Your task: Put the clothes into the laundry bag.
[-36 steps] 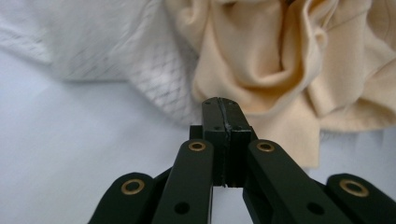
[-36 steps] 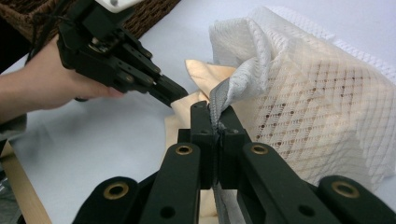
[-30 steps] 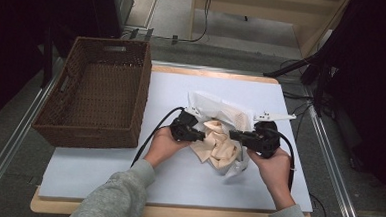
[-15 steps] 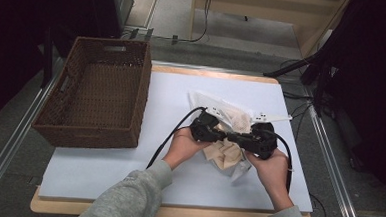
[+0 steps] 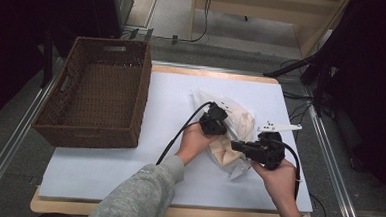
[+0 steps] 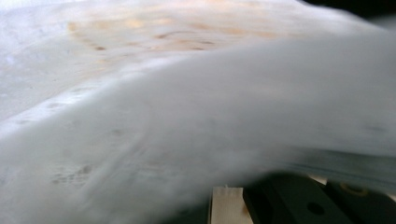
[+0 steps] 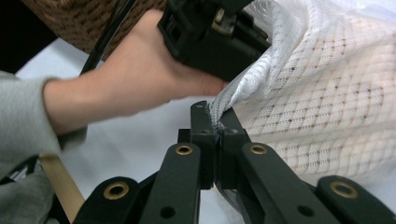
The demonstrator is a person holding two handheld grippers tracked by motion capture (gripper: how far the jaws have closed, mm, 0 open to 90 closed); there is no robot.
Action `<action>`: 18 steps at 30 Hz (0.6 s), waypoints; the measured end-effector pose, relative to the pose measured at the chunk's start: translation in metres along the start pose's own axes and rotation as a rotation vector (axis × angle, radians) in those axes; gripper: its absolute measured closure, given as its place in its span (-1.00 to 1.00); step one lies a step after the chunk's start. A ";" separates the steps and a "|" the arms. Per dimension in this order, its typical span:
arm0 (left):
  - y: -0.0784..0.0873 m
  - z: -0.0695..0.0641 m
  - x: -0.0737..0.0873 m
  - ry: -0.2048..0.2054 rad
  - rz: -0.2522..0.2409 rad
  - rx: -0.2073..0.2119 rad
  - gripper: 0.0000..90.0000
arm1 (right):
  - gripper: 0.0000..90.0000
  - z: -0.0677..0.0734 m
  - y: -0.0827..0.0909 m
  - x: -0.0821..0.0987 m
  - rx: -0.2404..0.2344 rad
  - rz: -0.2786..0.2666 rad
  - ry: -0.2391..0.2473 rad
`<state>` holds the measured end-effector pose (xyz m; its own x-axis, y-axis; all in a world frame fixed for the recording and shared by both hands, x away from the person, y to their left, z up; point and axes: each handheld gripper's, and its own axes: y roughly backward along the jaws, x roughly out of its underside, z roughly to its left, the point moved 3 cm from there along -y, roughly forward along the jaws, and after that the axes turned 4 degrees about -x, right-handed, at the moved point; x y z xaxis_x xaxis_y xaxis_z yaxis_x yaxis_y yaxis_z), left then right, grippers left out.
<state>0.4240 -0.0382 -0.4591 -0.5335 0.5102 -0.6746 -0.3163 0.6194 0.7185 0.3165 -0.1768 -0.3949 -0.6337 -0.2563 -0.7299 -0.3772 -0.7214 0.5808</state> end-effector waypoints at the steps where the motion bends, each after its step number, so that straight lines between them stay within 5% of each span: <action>1: 0.002 0.000 0.000 -0.001 0.005 0.011 1.00 | 0.98 -0.001 0.000 0.001 0.013 0.002 0.002; 11: 0.048 0.001 0.009 -0.029 0.008 0.064 1.00 | 0.97 -0.016 0.000 0.002 0.059 -0.007 -0.006; 18: 0.073 0.009 0.031 -0.035 0.006 0.054 1.00 | 0.97 -0.017 -0.003 -0.001 0.060 -0.012 -0.001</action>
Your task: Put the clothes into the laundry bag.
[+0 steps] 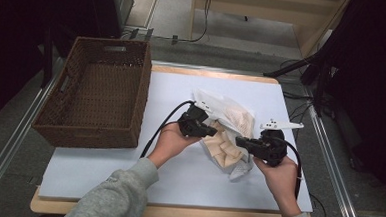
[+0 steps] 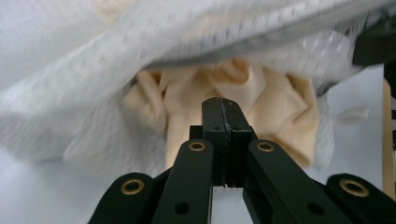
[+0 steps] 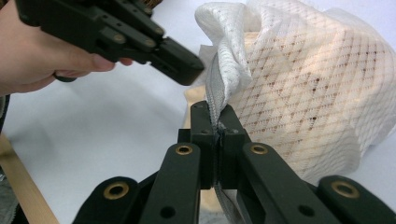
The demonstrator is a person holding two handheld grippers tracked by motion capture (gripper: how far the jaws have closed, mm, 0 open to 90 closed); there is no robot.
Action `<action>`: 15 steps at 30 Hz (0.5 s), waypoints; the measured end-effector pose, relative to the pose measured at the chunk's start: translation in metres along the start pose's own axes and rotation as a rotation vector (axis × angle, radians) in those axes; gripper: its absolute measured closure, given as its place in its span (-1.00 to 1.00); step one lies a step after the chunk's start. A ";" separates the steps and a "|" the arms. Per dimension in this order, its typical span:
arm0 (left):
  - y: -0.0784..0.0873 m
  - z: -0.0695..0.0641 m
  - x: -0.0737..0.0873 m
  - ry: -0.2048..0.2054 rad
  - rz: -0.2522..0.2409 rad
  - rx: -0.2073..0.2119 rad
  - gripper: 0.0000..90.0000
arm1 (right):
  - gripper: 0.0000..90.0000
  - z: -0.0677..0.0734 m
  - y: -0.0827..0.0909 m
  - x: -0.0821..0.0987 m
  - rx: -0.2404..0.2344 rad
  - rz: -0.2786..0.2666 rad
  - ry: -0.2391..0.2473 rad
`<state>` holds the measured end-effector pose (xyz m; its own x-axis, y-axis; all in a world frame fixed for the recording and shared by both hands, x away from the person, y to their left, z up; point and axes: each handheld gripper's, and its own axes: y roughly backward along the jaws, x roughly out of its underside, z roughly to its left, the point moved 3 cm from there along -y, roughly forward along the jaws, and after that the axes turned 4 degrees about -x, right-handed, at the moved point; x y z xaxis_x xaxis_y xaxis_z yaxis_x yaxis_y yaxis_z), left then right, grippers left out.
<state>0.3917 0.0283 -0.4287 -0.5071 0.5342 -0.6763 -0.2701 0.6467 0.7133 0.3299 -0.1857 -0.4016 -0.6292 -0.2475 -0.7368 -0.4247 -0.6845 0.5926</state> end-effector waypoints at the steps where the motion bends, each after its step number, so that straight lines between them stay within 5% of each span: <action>1: 0.003 0.003 0.005 0.005 0.003 -0.006 1.00 | 0.97 0.000 -0.001 -0.001 0.001 -0.002 0.000; 5: 0.004 0.012 0.023 0.018 0.012 -0.016 1.00 | 0.97 0.000 -0.004 -0.002 -0.003 0.004 0.004; 15: -0.028 0.025 0.050 0.015 0.098 -0.056 1.00 | 0.97 -0.003 -0.008 -0.006 -0.011 0.010 0.004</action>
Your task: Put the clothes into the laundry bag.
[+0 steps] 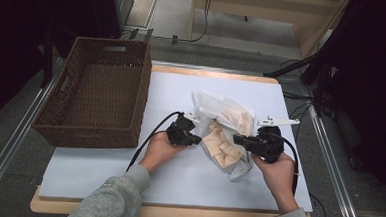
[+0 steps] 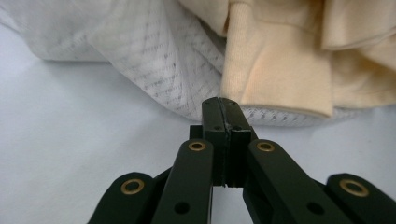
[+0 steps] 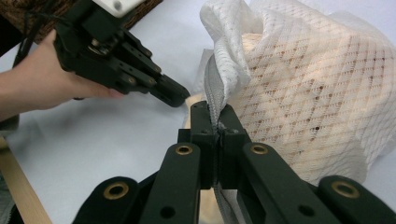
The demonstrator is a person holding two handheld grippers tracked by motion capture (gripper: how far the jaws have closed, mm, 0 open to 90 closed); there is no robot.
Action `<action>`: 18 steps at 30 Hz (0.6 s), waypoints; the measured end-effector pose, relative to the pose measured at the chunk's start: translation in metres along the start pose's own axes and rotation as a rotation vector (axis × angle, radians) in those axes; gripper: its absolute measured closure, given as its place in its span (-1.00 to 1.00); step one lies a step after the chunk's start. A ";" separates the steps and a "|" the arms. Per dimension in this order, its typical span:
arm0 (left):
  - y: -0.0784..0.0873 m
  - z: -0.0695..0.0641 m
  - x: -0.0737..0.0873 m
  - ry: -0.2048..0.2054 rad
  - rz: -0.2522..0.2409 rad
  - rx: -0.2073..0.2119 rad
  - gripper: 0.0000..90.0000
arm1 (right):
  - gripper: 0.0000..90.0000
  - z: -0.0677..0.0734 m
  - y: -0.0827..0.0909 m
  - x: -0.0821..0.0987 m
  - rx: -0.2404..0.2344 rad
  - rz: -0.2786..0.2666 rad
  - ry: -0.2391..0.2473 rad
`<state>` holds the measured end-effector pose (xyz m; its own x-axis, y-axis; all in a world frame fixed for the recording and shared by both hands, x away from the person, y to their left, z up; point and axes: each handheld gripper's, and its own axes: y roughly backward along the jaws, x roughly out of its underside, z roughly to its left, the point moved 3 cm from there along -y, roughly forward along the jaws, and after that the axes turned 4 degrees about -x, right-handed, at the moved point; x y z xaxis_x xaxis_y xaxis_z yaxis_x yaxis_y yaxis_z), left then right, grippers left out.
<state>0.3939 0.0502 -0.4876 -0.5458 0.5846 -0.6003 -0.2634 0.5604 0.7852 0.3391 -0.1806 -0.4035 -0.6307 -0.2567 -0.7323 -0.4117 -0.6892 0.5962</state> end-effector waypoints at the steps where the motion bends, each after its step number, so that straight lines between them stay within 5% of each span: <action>1: -0.001 -0.001 -0.001 0.007 -0.013 0.010 1.00 | 0.97 0.000 0.000 0.000 -0.001 0.002 0.001; 7: -0.009 -0.020 -0.013 -0.028 -0.020 0.066 1.00 | 0.97 0.000 -0.002 -0.001 -0.006 0.005 0.002; 12: -0.023 -0.038 -0.025 -0.074 0.003 0.065 1.00 | 0.97 0.001 -0.003 0.000 -0.005 0.012 0.002; 18: -0.030 -0.043 -0.039 -0.027 -0.059 0.073 1.00 | 0.97 0.000 -0.004 0.002 -0.006 0.021 -0.005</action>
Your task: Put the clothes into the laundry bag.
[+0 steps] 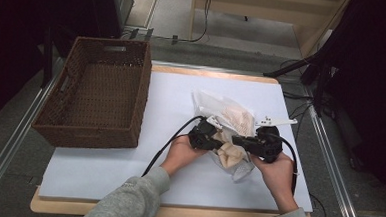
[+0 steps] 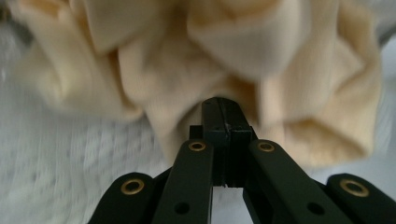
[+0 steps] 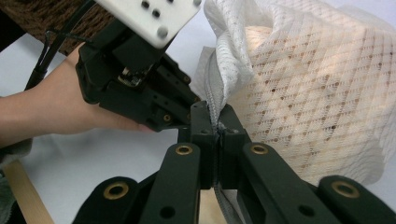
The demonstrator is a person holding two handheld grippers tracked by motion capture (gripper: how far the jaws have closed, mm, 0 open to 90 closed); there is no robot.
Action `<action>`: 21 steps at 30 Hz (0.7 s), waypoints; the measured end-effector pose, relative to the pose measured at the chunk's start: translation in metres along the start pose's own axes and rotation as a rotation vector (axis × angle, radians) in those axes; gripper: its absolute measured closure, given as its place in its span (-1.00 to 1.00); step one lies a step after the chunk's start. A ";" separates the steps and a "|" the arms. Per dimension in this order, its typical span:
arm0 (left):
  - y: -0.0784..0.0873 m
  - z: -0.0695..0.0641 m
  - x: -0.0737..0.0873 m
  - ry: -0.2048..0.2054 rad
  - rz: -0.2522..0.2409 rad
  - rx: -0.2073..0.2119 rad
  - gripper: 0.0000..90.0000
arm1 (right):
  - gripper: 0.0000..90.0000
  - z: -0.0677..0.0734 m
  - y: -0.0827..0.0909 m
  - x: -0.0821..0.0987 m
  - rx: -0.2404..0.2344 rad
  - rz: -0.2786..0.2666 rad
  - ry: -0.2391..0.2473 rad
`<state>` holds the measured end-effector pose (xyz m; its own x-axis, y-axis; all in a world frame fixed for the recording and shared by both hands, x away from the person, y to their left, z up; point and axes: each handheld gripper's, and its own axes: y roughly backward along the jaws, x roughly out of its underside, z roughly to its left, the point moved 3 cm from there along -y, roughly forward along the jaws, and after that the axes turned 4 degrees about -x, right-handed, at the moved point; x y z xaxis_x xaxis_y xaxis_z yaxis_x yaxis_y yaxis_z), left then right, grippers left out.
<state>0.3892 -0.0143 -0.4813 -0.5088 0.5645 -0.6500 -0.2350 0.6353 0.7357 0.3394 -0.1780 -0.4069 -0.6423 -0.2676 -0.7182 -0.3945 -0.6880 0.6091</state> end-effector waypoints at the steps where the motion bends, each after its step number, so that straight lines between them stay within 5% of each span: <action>1: 0.000 0.000 -0.002 0.006 -0.017 0.001 1.00 | 0.97 0.000 0.000 0.000 -0.002 0.002 0.003; 7: -0.015 0.002 -0.011 0.004 0.006 -0.043 1.00 | 0.97 0.000 -0.005 0.002 -0.002 0.012 -0.002; 11: -0.019 0.006 -0.015 0.048 -0.019 -0.033 1.00 | 0.97 0.001 -0.003 0.002 0.003 0.010 0.000; 16: 0.001 0.007 -0.011 0.019 0.003 -0.037 0.94 | 0.97 -0.006 0.000 0.004 0.013 0.002 -0.013; 21: 0.028 0.024 -0.005 0.037 -0.012 -0.060 0.81 | 0.97 -0.008 0.002 0.004 0.019 0.001 -0.023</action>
<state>0.4050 0.0126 -0.4619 -0.5354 0.5366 -0.6522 -0.2900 0.6085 0.7387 0.3415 -0.1859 -0.4118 -0.6574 -0.2523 -0.7101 -0.4063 -0.6749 0.6160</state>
